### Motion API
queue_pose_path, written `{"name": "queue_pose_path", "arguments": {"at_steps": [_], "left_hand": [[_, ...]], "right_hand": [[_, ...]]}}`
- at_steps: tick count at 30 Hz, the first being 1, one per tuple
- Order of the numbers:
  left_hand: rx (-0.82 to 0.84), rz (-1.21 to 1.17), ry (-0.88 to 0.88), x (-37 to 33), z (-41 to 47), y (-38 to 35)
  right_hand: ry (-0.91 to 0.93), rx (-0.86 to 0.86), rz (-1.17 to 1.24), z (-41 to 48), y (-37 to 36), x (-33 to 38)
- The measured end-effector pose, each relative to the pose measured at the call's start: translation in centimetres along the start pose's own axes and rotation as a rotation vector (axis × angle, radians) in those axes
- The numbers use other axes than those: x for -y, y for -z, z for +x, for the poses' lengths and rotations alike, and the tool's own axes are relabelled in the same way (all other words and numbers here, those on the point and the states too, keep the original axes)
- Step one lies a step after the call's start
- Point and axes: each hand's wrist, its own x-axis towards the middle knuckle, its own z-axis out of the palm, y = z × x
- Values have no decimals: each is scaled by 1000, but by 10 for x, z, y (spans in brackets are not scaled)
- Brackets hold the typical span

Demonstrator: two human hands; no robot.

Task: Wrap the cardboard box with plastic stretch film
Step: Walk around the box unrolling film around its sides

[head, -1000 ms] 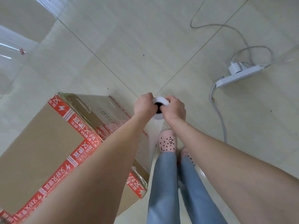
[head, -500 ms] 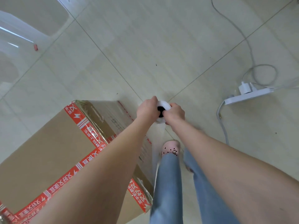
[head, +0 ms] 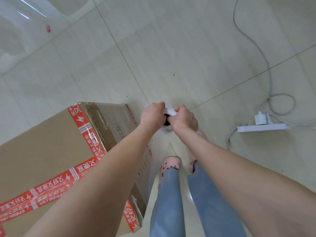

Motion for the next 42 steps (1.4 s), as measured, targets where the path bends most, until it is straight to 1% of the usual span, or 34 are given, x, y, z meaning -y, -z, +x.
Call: {"name": "queue_pose_path", "arguments": {"at_steps": [3,5,7,8,10,12,15,17,19,21,25,28,30,33,38,40,42], "left_hand": [[-43,-157,149,4,0,5],[-85,-247,256,9,-1,10],[-104,-285,374,16,-2,15],[-93,-303,428,20,-1,18],[-62,-376,511,29,3,23],[-50,-416,552,35,6,27],[-30,-355,496,38,8,31],[-46,-300,409,37,9,33],[-63,-208,294,37,13,38],[-75,-135,213,38,17,42],[-88,-6,112,40,27,47],[-84,41,84,46,37,52],[-77,28,74,51,44,56],[-88,-87,132,62,51,64],[-162,-376,339,82,56,75],[-185,-449,409,89,59,79],[-195,-503,515,98,61,83]], "right_hand": [[56,-28,-27,3,4,14],[107,-53,0,5,4,25],[142,-43,46,7,3,36],[140,-6,69,8,1,40],[95,125,121,10,-3,46],[44,232,190,11,-7,50],[2,245,290,10,-13,59],[-45,240,352,10,-15,65],[-66,246,367,10,-17,68],[-64,252,354,12,-19,71],[-63,251,333,16,-21,79],[-62,225,262,19,-23,82],[-25,182,183,21,-22,88],[55,132,56,28,-16,105],[193,87,-83,38,-13,146],[257,68,-104,39,-15,163],[304,64,-88,40,-19,181]]}}
